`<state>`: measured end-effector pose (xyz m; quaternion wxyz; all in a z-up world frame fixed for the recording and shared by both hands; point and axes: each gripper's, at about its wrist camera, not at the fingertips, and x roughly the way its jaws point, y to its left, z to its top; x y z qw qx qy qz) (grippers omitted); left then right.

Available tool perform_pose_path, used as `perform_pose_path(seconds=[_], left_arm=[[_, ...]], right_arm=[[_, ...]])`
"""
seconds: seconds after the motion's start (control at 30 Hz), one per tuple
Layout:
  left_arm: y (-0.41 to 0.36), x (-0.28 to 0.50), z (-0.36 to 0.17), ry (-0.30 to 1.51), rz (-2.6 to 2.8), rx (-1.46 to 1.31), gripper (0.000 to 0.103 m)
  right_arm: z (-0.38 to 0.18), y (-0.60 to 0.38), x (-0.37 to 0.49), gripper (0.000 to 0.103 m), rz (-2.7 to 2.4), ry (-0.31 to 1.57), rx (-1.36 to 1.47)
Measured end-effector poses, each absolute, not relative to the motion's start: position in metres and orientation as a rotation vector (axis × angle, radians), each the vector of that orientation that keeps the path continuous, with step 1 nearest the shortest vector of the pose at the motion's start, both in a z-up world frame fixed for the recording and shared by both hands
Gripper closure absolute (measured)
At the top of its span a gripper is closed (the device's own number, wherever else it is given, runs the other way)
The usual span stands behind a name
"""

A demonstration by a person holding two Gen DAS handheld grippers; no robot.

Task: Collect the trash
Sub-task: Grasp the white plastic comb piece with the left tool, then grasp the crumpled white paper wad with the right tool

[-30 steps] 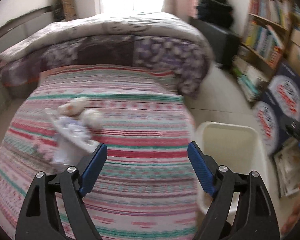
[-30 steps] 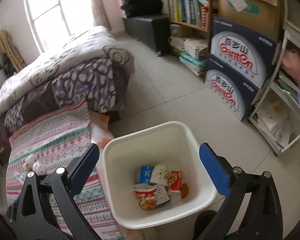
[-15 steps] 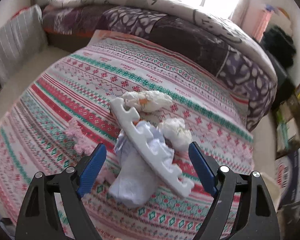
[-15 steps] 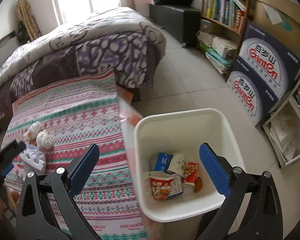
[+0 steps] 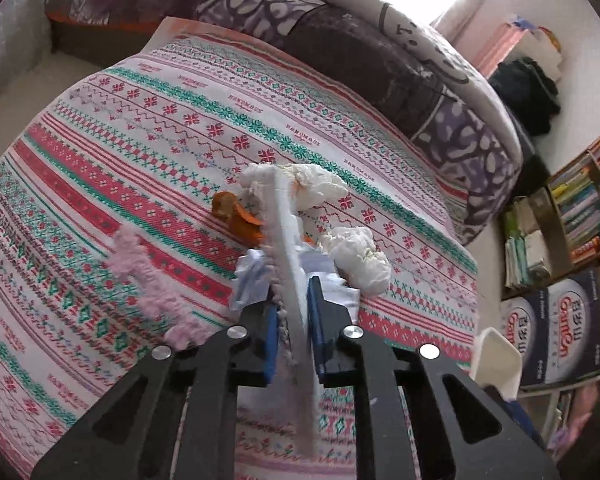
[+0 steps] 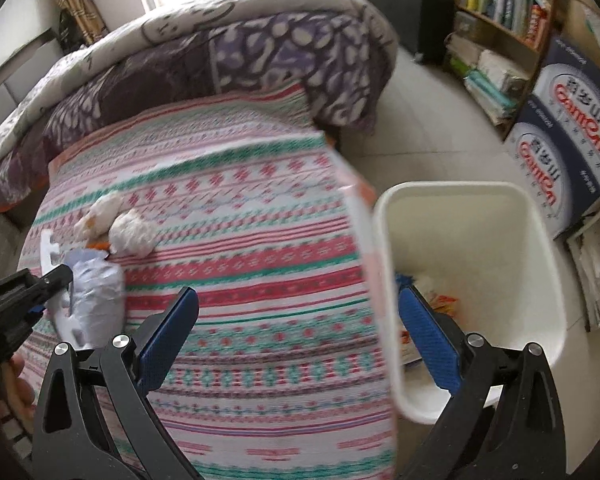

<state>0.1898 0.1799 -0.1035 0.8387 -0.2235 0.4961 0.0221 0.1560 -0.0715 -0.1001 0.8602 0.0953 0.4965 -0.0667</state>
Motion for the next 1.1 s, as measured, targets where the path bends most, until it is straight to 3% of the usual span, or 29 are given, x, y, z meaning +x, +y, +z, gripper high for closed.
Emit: perform_pose_path(seconds=[0.7,0.8,0.83,0.9,0.93,1.1], left_arm=[[0.256,0.133,-0.064,0.963,0.139,-0.396,0.092],[0.258,0.132,-0.067,0.968,0.145,-0.373,0.092],[0.259,0.132,-0.069,0.969,0.149,-0.368,0.092],[0.261,0.133,-0.07,0.968,0.162,-0.364,0.092],[0.261,0.134,-0.07,0.965,0.167,-0.364,0.092],[0.255,0.132,-0.061,0.918,0.19,-0.316,0.092]], right_arm=[[-0.152,0.061,0.19,0.009,0.145,1.12,0.3],[-0.159,0.063,0.194,0.033,0.152,1.123,0.291],[-0.157,0.065,0.194,0.054,0.154,1.103,0.27],[-0.154,0.066,0.194,0.065,0.18,1.098,0.258],[-0.15,0.065,0.193,0.07,0.18,1.086,0.253],[-0.127,0.059,0.185,0.072,0.19,0.998,0.209]])
